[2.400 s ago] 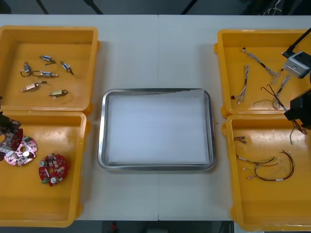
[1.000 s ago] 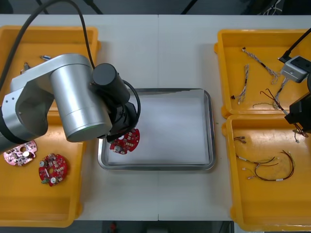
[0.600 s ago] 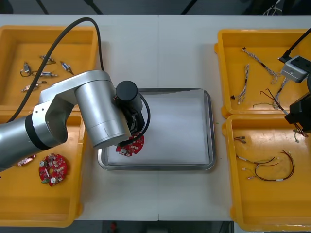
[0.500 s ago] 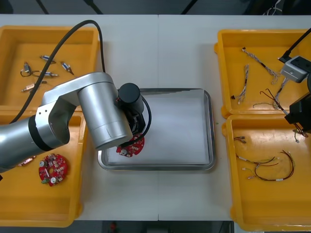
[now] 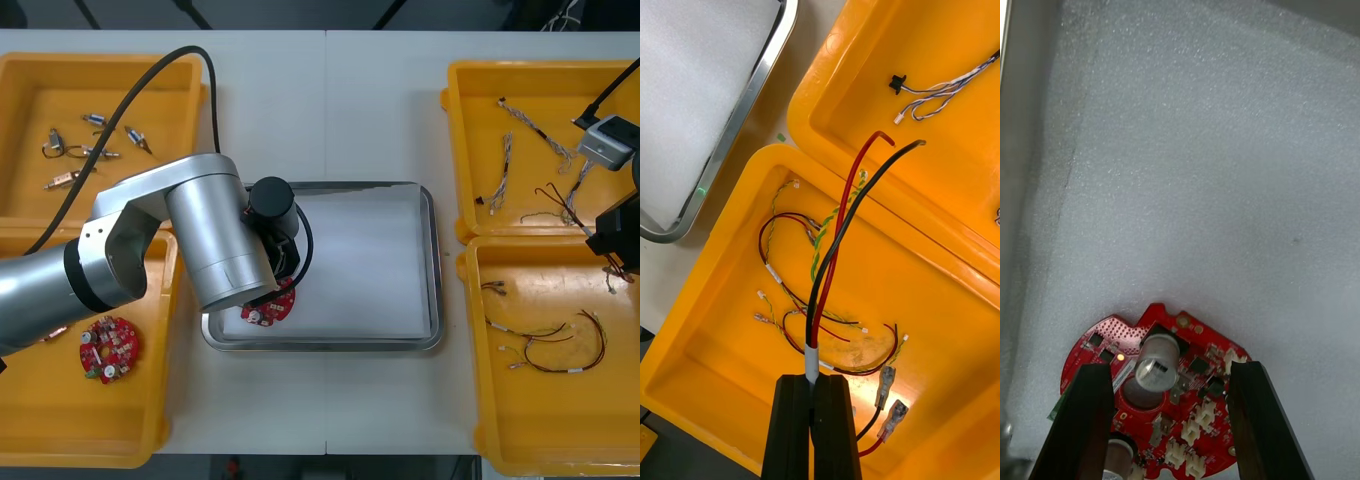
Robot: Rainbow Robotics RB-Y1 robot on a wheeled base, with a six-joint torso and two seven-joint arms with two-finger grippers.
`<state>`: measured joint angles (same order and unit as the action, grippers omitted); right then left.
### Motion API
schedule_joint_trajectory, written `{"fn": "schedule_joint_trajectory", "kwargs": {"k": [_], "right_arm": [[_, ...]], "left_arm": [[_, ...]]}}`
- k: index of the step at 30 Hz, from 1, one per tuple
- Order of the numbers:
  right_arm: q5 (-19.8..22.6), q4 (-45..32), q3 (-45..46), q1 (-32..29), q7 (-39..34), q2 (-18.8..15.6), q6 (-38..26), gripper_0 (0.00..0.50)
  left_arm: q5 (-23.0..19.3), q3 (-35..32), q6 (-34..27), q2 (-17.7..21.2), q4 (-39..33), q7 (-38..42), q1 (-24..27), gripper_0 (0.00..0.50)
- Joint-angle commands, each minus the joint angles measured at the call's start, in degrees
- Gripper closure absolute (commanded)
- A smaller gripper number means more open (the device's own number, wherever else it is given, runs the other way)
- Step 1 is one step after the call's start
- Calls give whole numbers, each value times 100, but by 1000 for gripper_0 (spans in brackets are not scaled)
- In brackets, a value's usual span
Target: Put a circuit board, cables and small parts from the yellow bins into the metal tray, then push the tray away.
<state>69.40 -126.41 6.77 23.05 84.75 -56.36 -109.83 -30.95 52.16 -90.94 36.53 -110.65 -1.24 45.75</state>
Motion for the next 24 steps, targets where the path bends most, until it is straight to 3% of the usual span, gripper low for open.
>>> {"fn": "schedule_joint_trajectory", "kwargs": {"k": [1,5,11,16,24], "right_arm": [[-31,-138,-53,156,103,-217,-17,500],[-31,-138,-53,156,103,-217,-17,500],[-31,-138,-53,156,103,-217,-17,500],[-31,-138,-53,156,103,-217,-17,500],[-58,-68,-149,183,95,-191,-17,500]], "left_arm": [[-17,75,68,-76,-27,256,417,33],[-298,40,41,47,-53,265,637,12],[-1361,-118,-12,654,-290,273,1261,0],[-2416,-373,-3,1480,-580,247,1788,0],[-3875,-962,-3,2895,-695,-192,2087,0]]}}
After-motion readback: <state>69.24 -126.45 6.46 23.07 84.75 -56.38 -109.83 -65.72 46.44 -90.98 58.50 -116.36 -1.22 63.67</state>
